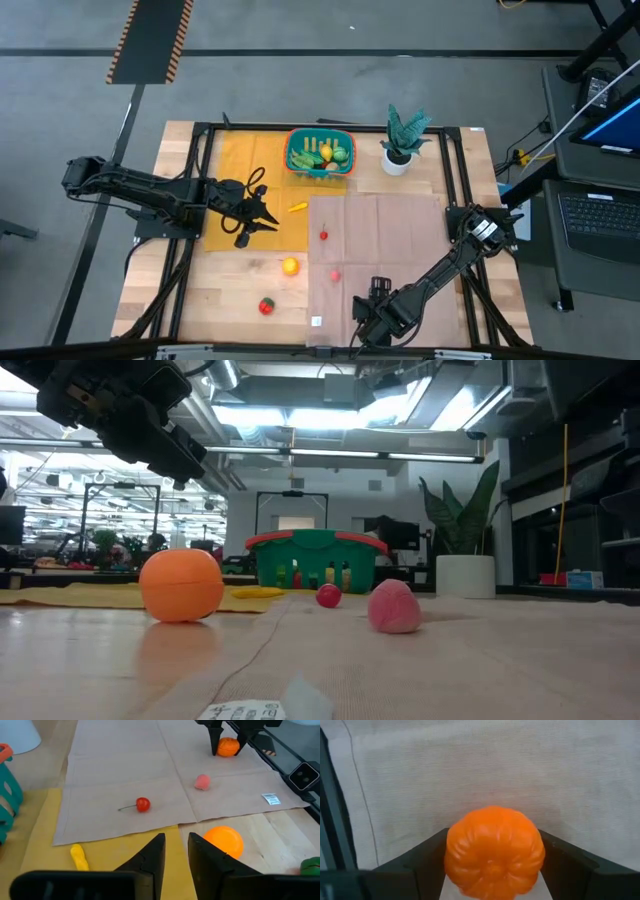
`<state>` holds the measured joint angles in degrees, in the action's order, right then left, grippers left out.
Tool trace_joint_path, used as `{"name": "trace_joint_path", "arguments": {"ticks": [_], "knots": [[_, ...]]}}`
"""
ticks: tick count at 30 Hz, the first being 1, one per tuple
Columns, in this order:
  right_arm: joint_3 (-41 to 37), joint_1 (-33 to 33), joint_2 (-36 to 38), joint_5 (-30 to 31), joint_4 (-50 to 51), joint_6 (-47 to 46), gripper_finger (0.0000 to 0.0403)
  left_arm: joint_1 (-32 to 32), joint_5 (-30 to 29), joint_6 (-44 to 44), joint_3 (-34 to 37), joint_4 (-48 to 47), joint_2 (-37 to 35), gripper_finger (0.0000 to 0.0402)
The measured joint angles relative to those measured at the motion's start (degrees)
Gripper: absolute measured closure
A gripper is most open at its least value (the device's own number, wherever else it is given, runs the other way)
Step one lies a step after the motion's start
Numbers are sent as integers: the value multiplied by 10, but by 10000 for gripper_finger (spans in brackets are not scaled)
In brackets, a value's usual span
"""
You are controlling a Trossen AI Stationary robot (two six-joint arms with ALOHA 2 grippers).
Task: Pick and placing Produce into tupperware
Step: Put the orange pumpkin into the blue basket
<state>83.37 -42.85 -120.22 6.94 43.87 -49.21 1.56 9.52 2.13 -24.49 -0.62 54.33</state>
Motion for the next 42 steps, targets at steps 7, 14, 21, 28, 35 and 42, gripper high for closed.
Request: {"name": "trace_joint_path", "arguments": {"ticks": [7,14,21,28,35,42], "knots": [[1,4,0,-1,-1,-15,148,0,0,0,0,0,0,337],[1,8,0,-10,-1,-16,154,0,0,0,0,0,0,348],[11,15,-2,-13,7,-19,150,0,0,0,0,0,0,360],[51,31,-2,-12,36,-11,154,0,0,0,0,0,0,373],[123,34,-2,38,148,0,154,0,0,0,0,0,0,385],[142,36,-2,97,167,-29,154,0,0,0,0,0,0,397]]}}
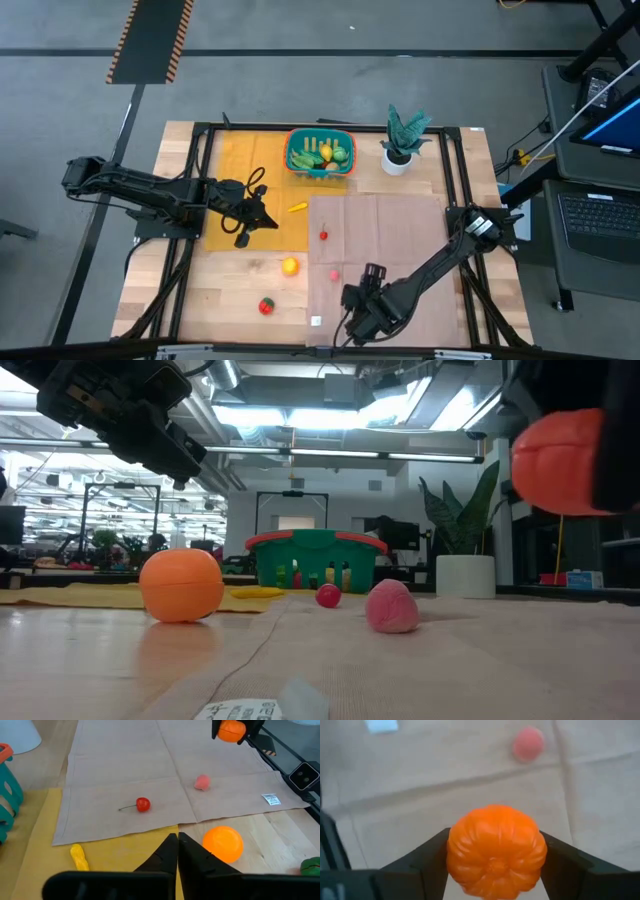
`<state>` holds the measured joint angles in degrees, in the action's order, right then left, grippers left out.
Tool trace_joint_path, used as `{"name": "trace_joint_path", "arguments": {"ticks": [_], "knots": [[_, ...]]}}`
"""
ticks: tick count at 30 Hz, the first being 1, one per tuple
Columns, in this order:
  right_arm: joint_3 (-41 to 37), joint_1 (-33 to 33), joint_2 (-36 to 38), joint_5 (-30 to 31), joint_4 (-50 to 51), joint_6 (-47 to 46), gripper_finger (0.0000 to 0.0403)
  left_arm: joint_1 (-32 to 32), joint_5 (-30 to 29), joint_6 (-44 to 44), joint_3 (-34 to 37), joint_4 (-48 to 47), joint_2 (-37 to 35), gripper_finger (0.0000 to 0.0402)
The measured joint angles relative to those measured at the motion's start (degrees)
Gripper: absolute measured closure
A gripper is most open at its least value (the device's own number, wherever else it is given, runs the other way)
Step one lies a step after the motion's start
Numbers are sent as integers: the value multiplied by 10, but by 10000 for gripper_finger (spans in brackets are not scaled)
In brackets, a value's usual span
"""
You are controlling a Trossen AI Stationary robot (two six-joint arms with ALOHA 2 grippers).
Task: Pick and placing Produce into tupperware
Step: Put the orange pumpkin into the blue basket
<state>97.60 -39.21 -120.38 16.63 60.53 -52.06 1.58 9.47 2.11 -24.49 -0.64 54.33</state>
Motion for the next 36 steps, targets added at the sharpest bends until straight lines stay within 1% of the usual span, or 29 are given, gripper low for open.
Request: {"name": "trace_joint_path", "arguments": {"ticks": [2,5,9,12,14,16,19,22,25,27,29,30,32,34,36], "knots": [[0,0,0,14,-11,-14,154,0,0,0,0,0,0,400],[0,0,0,52,-57,-16,154,0,0,0,0,0,0,400],[0,0,0,140,-126,-17,154,0,0,0,0,0,0,390],[-12,-5,2,206,-196,-18,154,0,9,2,0,0,0,382],[-26,-8,2,252,-242,-18,154,0,22,14,0,0,0,376],[-46,-10,2,283,-294,-24,154,2,34,27,0,0,0,371],[-84,-10,2,333,-355,-49,154,7,36,35,0,0,0,364],[-119,-10,2,407,-404,-63,154,14,36,45,0,0,0,357],[-141,-8,2,501,-409,-69,154,18,37,58,0,3,0,350],[-151,-2,2,547,-407,-85,154,18,37,60,0,6,0,346],[-156,11,2,569,-384,-100,154,18,37,61,0,12,0,342],[-156,20,2,568,-367,-115,154,18,37,68,0,16,0,341],[-155,43,3,544,-333,-142,154,16,39,81,0,29,0,338],[-157,66,2,523,-303,-152,154,9,68,90,14,84,0,336],[-156,89,2,523,-295,-150,154,-5,118,90,44,162,0,335]]}}
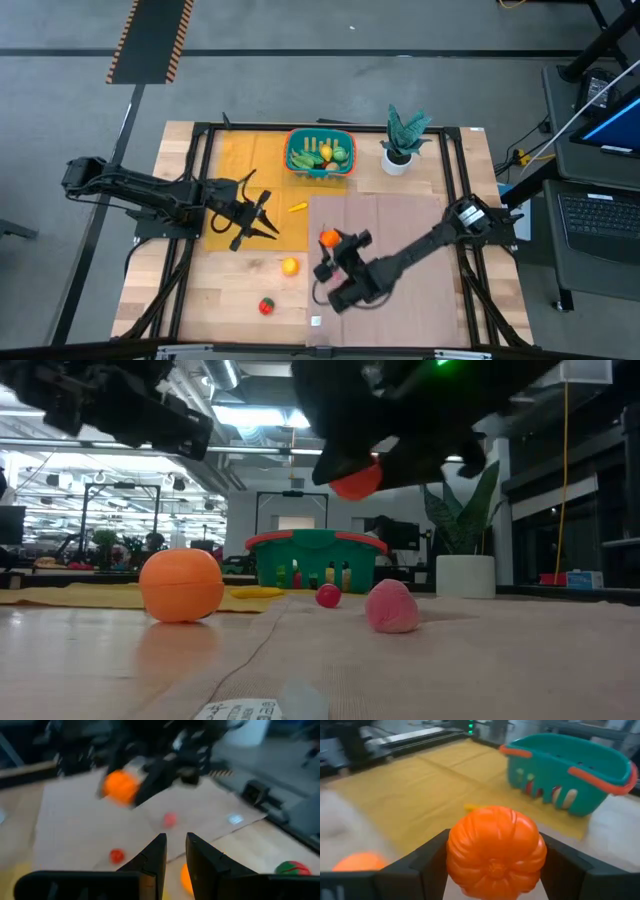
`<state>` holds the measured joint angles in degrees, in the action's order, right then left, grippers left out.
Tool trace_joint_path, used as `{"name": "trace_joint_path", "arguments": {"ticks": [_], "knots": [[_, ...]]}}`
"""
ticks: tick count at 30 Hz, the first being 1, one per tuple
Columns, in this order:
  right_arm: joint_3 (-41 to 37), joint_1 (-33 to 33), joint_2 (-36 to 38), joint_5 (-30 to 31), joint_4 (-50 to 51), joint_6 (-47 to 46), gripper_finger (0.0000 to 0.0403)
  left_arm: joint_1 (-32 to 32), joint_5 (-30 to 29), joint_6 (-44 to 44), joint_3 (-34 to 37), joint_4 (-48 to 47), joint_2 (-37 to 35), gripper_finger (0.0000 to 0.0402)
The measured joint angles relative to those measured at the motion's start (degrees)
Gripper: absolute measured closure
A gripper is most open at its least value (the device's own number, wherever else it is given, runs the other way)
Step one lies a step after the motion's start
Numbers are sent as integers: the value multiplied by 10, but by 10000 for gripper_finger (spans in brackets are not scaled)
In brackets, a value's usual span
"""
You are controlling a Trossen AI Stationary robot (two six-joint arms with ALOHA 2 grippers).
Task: Pick and placing Produce into tupperware
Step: Put the orange pumpkin into the blue basket
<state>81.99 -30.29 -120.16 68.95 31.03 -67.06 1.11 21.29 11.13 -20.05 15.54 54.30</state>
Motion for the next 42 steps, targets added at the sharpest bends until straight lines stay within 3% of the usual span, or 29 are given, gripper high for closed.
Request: {"name": "trace_joint_path", "arguments": {"ticks": [6,13,19,26,31,42], "knots": [[0,58,0,-5,9,15,154,-45,17,-32,91,141,0,335],[0,103,0,16,-67,35,154,-68,22,-34,110,167,0,335],[0,149,0,36,-215,194,154,-69,26,-34,110,168,0,335],[0,221,0,-94,-374,394,154,-69,39,-24,110,166,0,335],[0,267,2,-128,-445,506,154,-69,39,-24,110,160,0,335],[0,368,29,-263,-450,559,154,-69,39,-30,110,159,0,335]]}}
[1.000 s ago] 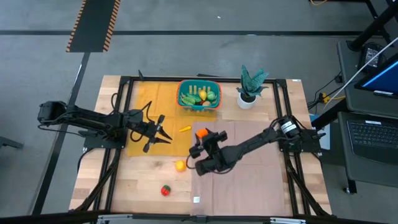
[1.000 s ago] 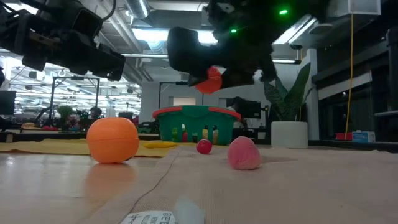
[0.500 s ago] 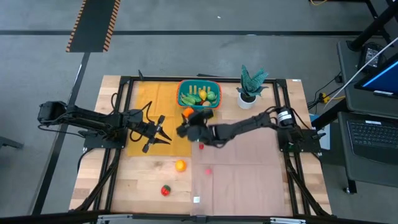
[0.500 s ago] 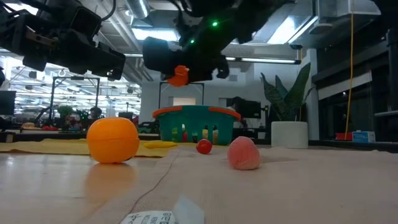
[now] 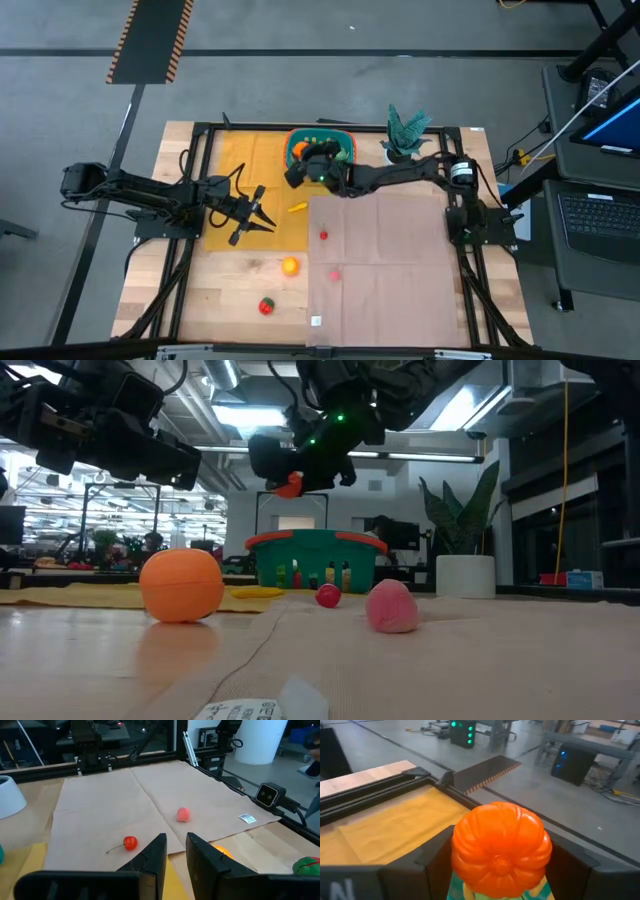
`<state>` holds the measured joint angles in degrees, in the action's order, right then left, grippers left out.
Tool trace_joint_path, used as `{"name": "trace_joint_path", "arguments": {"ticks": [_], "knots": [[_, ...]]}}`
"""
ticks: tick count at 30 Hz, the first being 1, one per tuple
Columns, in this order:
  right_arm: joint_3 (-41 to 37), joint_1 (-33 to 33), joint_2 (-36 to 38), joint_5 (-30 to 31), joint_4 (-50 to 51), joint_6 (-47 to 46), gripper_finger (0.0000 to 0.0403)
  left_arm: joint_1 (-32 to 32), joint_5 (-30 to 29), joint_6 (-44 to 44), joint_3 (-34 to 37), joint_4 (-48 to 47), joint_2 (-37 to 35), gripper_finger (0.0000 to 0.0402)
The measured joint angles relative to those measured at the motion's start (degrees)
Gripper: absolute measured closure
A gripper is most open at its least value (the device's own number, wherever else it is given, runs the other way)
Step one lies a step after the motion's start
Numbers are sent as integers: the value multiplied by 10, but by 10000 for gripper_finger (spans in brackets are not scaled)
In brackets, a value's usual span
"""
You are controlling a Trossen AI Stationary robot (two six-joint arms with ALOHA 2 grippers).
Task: Pick and placing Produce into tupperware
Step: Put the orange pumpkin into the blue basket
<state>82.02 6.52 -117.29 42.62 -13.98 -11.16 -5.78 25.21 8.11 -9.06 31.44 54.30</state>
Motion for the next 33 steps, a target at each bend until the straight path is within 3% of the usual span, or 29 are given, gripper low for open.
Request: {"name": "trace_joint_path", "arguments": {"ticks": [11,27,33], "knots": [[0,55,5,-95,65,33,154,0,0,-5,0,-3,0,335],[0,126,92,-372,292,144,154,5,-2,-26,0,3,0,335],[0,138,92,-387,369,207,154,7,-4,-35,0,8,0,335]]}}
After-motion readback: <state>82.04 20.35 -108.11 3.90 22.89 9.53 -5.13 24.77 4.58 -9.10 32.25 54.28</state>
